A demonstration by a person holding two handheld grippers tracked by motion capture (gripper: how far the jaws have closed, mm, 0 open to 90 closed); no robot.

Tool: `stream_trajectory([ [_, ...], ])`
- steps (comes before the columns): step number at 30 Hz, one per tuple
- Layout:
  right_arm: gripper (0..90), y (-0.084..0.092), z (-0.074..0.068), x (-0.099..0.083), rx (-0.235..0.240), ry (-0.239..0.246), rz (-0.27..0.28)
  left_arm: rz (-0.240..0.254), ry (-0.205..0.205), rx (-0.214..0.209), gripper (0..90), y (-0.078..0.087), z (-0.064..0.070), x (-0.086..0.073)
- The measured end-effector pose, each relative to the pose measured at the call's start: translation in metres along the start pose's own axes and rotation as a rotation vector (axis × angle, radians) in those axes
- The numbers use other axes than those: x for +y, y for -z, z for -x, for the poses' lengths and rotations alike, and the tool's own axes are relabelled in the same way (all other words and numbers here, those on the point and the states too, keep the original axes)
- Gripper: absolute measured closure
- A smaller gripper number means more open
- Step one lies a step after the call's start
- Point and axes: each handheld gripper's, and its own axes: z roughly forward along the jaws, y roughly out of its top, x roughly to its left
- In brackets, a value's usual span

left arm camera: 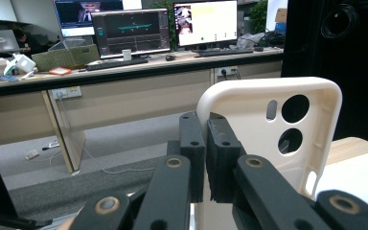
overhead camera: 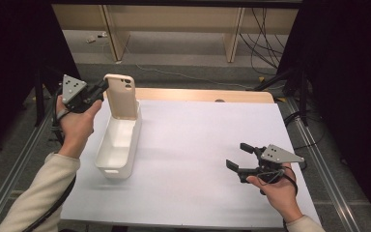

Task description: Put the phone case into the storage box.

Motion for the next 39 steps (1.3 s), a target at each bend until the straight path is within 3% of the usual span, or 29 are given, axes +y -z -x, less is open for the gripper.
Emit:
stream_trajectory([
  [39,18.5,0.0,0.0,0.0,0.002,-0.006,-0.001,-0.021,0.0,0.02,86.2,-0.016,-0.008,-0.009],
])
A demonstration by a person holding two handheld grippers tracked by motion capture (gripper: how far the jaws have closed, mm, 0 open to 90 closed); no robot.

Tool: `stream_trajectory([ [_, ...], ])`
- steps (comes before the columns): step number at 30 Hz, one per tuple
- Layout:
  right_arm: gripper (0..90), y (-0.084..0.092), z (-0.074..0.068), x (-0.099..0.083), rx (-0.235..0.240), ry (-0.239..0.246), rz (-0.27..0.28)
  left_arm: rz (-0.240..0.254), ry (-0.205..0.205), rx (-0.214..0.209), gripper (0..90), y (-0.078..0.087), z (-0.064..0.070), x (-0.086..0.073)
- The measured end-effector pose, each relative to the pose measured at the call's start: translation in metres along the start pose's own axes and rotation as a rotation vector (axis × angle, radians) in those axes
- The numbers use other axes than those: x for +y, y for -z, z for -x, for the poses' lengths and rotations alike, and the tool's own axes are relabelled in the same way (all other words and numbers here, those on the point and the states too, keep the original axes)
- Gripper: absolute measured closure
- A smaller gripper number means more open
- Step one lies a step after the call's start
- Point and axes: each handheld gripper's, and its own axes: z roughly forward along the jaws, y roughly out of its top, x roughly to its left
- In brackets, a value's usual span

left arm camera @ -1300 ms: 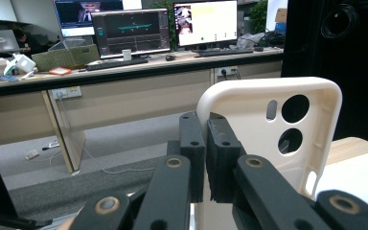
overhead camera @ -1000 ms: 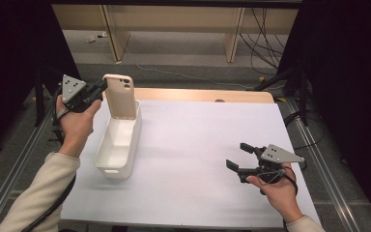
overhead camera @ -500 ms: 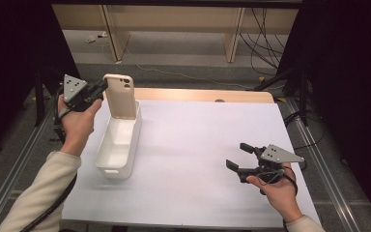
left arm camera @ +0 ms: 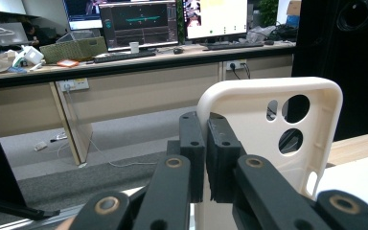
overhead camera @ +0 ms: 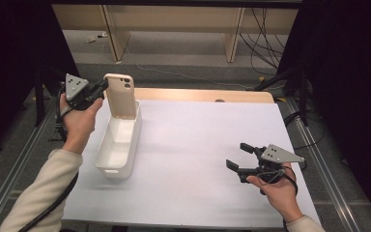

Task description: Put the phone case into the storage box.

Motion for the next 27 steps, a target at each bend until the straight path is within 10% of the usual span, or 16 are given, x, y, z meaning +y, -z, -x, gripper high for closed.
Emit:
stream_trajectory([
  [27,18.2,-0.0015,-0.0004,-0.0005,0.011,-0.008,0.022,-0.007,-0.009,-0.008,86.2,-0.0093,-0.0038,-0.0023],
])
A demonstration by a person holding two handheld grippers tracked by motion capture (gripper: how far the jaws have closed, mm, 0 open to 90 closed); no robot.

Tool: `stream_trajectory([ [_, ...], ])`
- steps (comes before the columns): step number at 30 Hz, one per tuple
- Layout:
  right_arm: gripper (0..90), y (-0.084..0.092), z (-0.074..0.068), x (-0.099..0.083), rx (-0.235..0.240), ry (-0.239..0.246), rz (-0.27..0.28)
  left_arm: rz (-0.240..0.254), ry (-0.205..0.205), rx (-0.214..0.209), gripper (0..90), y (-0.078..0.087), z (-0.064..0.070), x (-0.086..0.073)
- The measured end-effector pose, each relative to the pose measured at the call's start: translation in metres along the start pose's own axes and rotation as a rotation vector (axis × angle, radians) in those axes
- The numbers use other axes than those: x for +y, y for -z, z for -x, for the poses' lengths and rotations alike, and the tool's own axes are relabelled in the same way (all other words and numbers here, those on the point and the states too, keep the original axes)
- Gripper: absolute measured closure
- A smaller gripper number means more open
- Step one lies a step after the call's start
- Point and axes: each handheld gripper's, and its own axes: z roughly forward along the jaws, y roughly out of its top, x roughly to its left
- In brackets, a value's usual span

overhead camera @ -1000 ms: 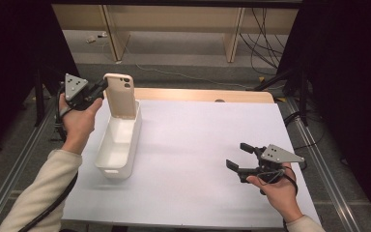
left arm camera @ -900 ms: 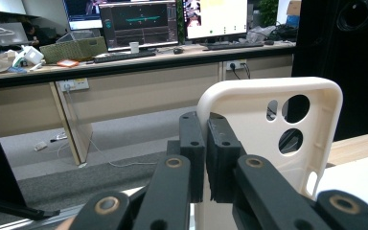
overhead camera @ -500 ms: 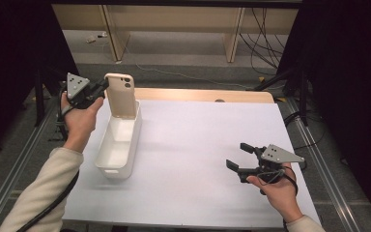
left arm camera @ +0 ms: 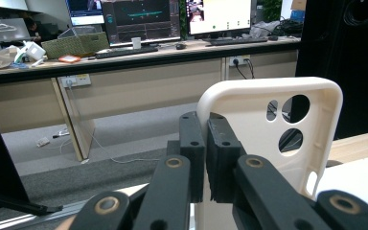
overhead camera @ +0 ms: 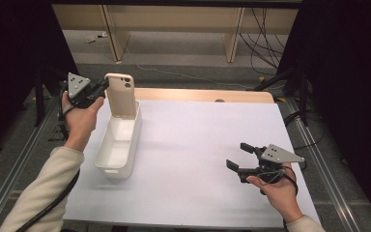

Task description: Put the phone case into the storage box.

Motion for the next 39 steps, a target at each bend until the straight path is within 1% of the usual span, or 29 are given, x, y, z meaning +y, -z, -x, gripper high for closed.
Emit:
stream_trajectory([
  [1,18.0,-0.0001,0.0001,0.0,0.001,0.001,-0.001,0.0,0.0,-0.001,86.2,-0.0002,-0.0001,-0.0002],
  [2,17.9,0.0014,0.0013,0.0007,-0.012,0.021,-0.015,-0.001,0.0,-0.001,86.2,-0.0002,-0.0003,-0.0003],
  [3,17.9,0.0016,0.0006,0.0006,-0.007,0.01,-0.021,-0.001,0.001,0.003,86.2,-0.0003,-0.0006,-0.0004],
  [5,17.5,0.0016,0.0007,0.0006,-0.005,0.014,-0.021,-0.001,0.006,0.003,86.2,-0.0009,-0.001,-0.0008],
  [10,16.5,0.0015,0.0006,0.0007,-0.008,0.016,-0.019,-0.004,-0.002,-0.002,86.2,-0.002,-0.0021,-0.0008],
  [12,16.3,0.0017,0.0005,0.0007,-0.008,0.011,-0.019,-0.005,0.001,-0.001,86.2,-0.0025,-0.0017,-0.0009],
  [13,16.1,-0.0001,0.0,0.0001,0.0,0.001,0.001,-0.004,0.002,-0.001,86.2,-0.0029,-0.0015,-0.001],
  [14,16.1,0.0021,0.0003,0.0011,-0.008,0.009,-0.018,-0.005,0.005,0.001,86.2,-0.0032,-0.0013,-0.0011],
  [15,16.0,0.0022,0.0006,0.0011,-0.013,0.016,-0.019,-0.005,0.005,0.0,86.2,-0.0036,-0.0013,-0.0012],
  [19,15.8,0.0021,0.0002,0.001,-0.011,0.011,-0.018,-0.007,0.006,-0.001,86.2,-0.0049,-0.0015,-0.0021],
  [20,15.8,0.0018,0.0006,0.0008,-0.013,0.02,-0.017,-0.009,0.004,0.001,86.2,-0.0051,-0.0018,-0.0024],
  [22,15.7,0.0019,0.0005,0.0009,-0.013,0.021,-0.019,-0.011,0.01,0.005,86.2,-0.0058,-0.002,-0.003],
  [25,15.6,0.0014,0.0004,0.0008,-0.016,0.021,-0.012,-0.014,0.007,0.009,86.2,-0.0062,-0.0032,-0.0035],
  [27,15.6,0.0022,0.0001,0.0011,-0.012,0.011,-0.023,-0.012,0.008,0.011,86.2,-0.0066,-0.0036,-0.0035],
  [28,15.6,0.0017,0.0007,0.0007,-0.014,0.021,-0.019,-0.013,0.008,0.012,86.2,-0.0067,-0.004,-0.0035],
  [30,15.6,0.0012,0.0005,0.0006,-0.01,0.022,-0.017,-0.014,0.009,0.015,86.2,-0.0071,-0.0045,-0.0035],
  [32,15.7,0.0019,-0.0002,0.0009,-0.01,0.012,-0.023,-0.015,0.01,0.018,86.2,-0.0074,-0.005,-0.0036],
  [33,15.6,0.0016,0.0005,0.0007,-0.012,0.021,-0.019,-0.015,0.009,0.019,86.2,-0.0076,-0.0052,-0.0036],
  [39,15.7,0.0016,0.0006,0.0007,-0.012,0.021,-0.019,-0.017,0.01,0.027,86.2,-0.0101,-0.0055,-0.0039],
])
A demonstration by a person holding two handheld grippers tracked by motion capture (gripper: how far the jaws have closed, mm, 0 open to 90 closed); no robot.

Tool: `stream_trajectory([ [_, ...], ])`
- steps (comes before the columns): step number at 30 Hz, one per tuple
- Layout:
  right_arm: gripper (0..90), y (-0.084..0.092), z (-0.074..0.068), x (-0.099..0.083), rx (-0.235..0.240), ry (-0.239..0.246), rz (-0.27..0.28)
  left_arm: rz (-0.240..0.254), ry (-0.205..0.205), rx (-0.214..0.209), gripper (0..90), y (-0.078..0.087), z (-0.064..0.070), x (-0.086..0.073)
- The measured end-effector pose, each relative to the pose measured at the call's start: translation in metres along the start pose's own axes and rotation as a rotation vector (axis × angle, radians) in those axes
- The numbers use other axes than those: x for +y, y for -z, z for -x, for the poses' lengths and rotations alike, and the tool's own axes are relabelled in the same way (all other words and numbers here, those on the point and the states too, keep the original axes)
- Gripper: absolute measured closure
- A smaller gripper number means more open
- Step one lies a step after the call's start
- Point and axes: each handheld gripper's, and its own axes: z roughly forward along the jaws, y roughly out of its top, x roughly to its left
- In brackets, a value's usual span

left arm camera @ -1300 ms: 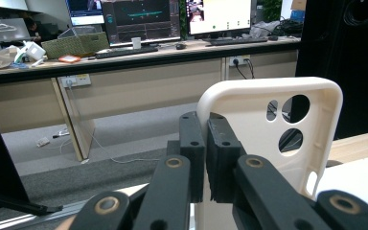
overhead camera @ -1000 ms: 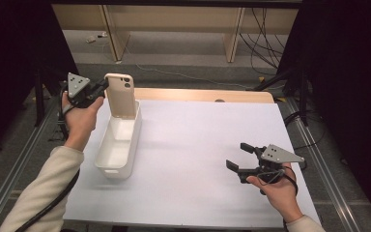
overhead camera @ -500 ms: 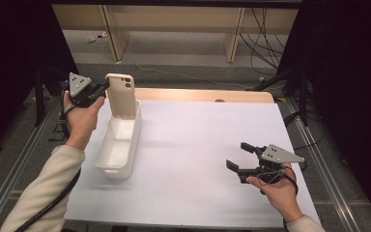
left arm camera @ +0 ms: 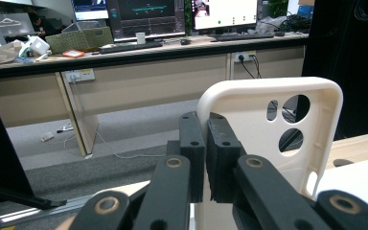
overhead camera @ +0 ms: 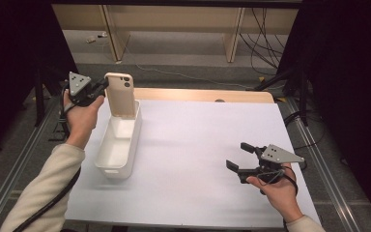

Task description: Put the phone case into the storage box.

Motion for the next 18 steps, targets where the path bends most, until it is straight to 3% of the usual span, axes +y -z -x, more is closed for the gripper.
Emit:
stream_trajectory([
  [10,15.7,0.0,0.0001,-0.0001,0.0,-0.001,0.0,-0.005,-0.001,0.004,86.2,-0.0051,0.0017,0.0002],
  [13,15.7,0.0004,-0.0004,0.0002,0.001,-0.011,0.0,-0.019,0.007,0.036,86.2,-0.0052,0.0016,-0.0003],
  [18,15.7,0.0001,0.0001,0.0,-0.001,-0.002,-0.001,-0.02,0.009,0.035,86.2,-0.0075,0.0011,-0.0009],
])
